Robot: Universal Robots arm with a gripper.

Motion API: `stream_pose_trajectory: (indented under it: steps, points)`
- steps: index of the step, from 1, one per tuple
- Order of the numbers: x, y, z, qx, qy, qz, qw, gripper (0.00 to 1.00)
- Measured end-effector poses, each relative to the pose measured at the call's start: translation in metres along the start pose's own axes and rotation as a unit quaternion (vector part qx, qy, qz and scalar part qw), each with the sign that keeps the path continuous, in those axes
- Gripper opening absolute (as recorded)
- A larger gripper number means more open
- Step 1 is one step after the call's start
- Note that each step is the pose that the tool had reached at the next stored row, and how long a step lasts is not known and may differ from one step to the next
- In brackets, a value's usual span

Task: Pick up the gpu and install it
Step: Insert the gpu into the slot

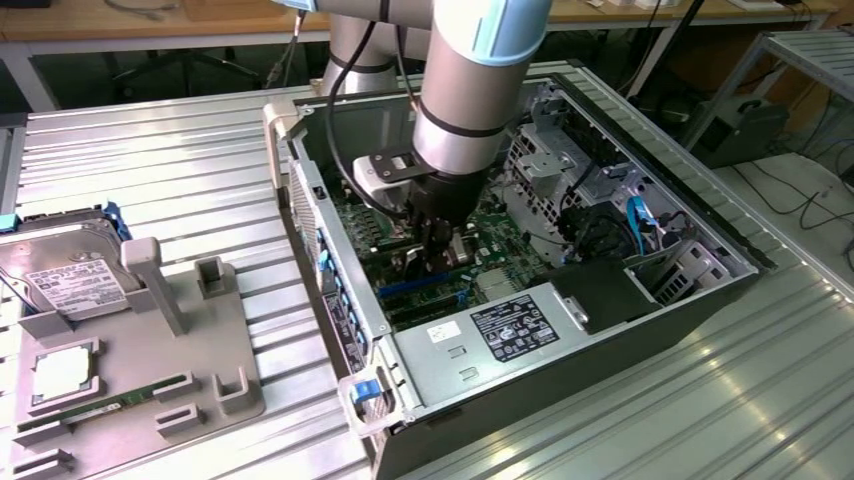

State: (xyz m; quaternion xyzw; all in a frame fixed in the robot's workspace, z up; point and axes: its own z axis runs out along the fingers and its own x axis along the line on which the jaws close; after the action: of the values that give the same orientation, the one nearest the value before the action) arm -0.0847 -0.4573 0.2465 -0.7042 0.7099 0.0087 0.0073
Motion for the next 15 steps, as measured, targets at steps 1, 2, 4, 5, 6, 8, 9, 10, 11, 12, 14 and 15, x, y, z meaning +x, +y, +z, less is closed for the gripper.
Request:
stream_pose_trajectory:
  steps: [1,2,4,5,6,8,9,10,11,12,14,15]
  points:
    - [0.0,0.0001,0.0004,0.0,0.0,0.0,1.0,0.29]
    - [0.0,0.0003,0.0006,-0.0001,0.0001,0.0,1.0,0.29]
    - [0.0,0.0004,0.0009,-0.0001,0.0002,0.0,1.0,0.29]
    - [-0.0001,0.0004,0.0011,-0.0001,0.0001,0.0,1.0,0.29]
    - [-0.0001,0.0004,0.0012,0.0,0.0,0.0,1.0,0.29]
    - [-0.0002,0.0004,0.0013,-0.0001,0.0001,0.0,1.0,0.29]
    - [-0.0003,0.0005,0.0014,-0.0001,0.0001,0.0,1.0,0.29]
    - [-0.0003,0.0007,0.0014,-0.0002,0.0001,0.0,1.0,0.29]
    - [-0.0003,0.0008,0.0014,-0.0002,0.0001,0.0,1.0,0.29]
    - [-0.0003,0.0011,0.0015,-0.0005,0.0001,0.0,1.0,0.29]
    - [-0.0003,0.0014,0.0018,-0.0008,0.0001,0.0,1.0,0.29]
    - [-0.0003,0.0015,0.0022,-0.0009,0.0,0.0,1.0,0.29]
